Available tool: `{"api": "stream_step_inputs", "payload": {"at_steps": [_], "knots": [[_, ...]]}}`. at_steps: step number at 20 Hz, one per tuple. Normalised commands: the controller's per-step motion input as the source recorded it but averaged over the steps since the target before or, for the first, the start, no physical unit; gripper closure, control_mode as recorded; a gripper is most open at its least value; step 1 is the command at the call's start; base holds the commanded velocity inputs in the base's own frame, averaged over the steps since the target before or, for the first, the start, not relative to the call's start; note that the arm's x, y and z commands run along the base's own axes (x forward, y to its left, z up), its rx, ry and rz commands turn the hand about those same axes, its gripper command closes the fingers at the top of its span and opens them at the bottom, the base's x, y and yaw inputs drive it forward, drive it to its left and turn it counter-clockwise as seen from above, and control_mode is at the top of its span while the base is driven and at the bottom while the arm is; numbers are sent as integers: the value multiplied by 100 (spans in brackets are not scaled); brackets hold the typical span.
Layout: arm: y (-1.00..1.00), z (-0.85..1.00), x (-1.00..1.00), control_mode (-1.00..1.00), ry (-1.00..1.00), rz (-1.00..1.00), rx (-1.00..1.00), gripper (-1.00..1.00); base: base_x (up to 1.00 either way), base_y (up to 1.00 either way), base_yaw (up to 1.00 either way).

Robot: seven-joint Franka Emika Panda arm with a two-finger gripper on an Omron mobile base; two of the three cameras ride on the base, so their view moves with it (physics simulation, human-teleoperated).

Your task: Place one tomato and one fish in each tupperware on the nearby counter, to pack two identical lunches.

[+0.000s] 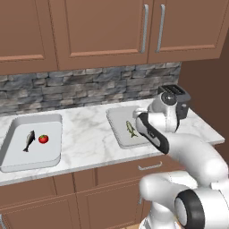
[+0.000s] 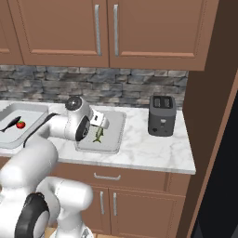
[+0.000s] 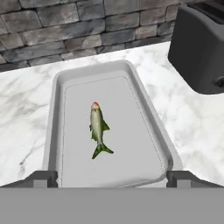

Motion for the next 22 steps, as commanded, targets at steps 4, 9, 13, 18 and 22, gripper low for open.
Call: {"api": "stream_step_inputs", "payload": {"at_steps": [4, 9, 13, 18, 22], "knots": [[0, 34, -91, -100, -16, 0, -8, -100, 0, 0, 0], [-3, 14, -60, 100, -15, 0, -3, -100, -40, -9, 1], [0, 0, 0, 100, 0, 0, 0, -100, -100, -32, 3], [0, 0, 0, 100, 0, 0, 0, -100, -100, -40, 2], [0, 0, 0, 100, 0, 0, 0, -100, -100, -56, 0]]}}
